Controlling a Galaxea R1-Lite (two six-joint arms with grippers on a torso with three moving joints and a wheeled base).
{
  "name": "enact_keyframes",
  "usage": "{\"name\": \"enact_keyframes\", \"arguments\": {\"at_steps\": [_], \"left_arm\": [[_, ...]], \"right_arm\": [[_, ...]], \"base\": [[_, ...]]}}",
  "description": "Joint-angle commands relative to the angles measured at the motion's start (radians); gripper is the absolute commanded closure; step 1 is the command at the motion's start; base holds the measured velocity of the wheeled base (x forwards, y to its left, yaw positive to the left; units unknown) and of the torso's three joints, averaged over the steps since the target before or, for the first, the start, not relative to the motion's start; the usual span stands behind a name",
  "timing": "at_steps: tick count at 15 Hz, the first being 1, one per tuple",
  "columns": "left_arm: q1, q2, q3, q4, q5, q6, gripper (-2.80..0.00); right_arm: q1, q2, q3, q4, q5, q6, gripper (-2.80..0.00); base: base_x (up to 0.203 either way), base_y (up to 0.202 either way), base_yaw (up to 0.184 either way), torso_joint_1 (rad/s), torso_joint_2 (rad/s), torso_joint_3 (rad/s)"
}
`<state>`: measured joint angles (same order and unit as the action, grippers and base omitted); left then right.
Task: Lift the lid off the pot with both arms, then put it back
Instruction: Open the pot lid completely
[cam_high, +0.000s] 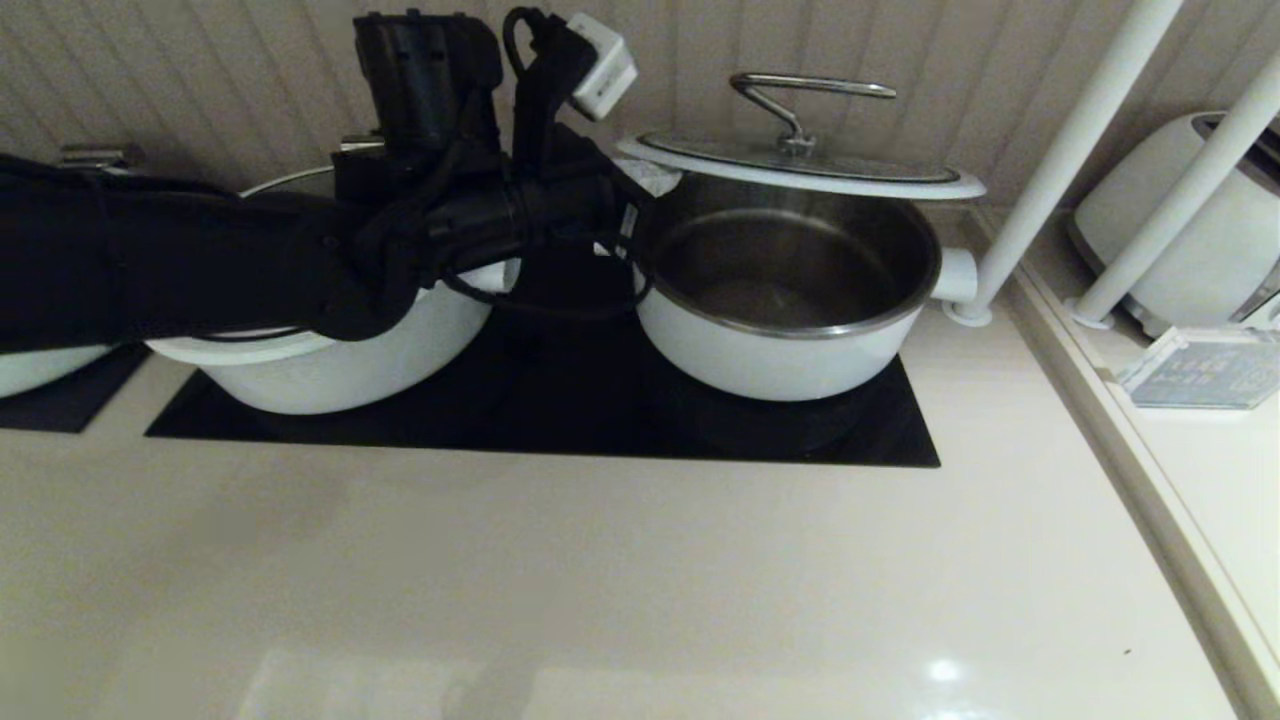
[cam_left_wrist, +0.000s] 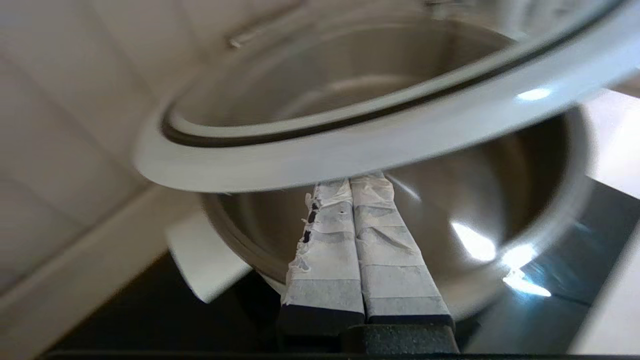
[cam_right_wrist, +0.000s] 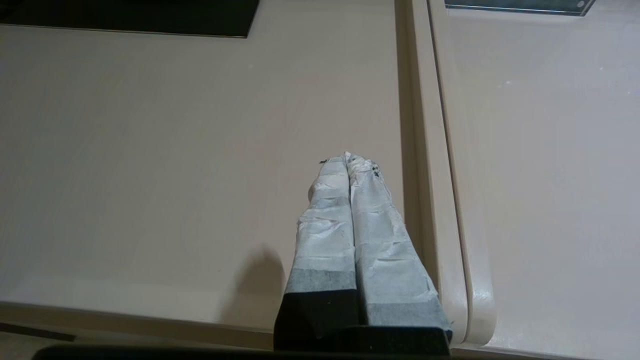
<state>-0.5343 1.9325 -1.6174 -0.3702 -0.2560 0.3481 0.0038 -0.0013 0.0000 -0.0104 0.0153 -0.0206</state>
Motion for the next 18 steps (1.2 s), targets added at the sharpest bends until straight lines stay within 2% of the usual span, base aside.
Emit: {"name": "enact_keyframes", "arguments": {"at_steps": [1, 5, 11, 13, 18], "left_arm": [[0.000, 0.044, -0.061, -0.006, 0.005, 0.002, 0.00], [0.000, 0.074, -0.130, -0.006, 0.006, 0.002, 0.00], [0.000, 0.120, -0.305, 0.006, 0.006, 0.005, 0.00], [0.000, 0.120, -0.317, -0.004, 0.006, 0.030, 0.00], [0.000, 0.120, -0.320, -0.039, 0.007, 0.034, 0.00]], "right_arm": [[0.001, 0.001, 0.000, 0.000, 0.001, -0.001, 0.00], [0.001, 0.001, 0.000, 0.000, 0.000, 0.000, 0.00], [0.001, 0.001, 0.000, 0.000, 0.000, 0.000, 0.00], [-0.001, 0.001, 0.000, 0.000, 0.000, -0.001, 0.00], [0.000, 0.001, 0.000, 0.000, 0.001, -0.001, 0.00]], "base": [[0.000, 0.000, 0.000, 0.000, 0.00, 0.000], [0.000, 0.000, 0.000, 0.000, 0.00, 0.000], [0.000, 0.000, 0.000, 0.000, 0.00, 0.000], [0.000, 0.000, 0.000, 0.000, 0.00, 0.000], [0.000, 0.000, 0.000, 0.000, 0.00, 0.000]]}}
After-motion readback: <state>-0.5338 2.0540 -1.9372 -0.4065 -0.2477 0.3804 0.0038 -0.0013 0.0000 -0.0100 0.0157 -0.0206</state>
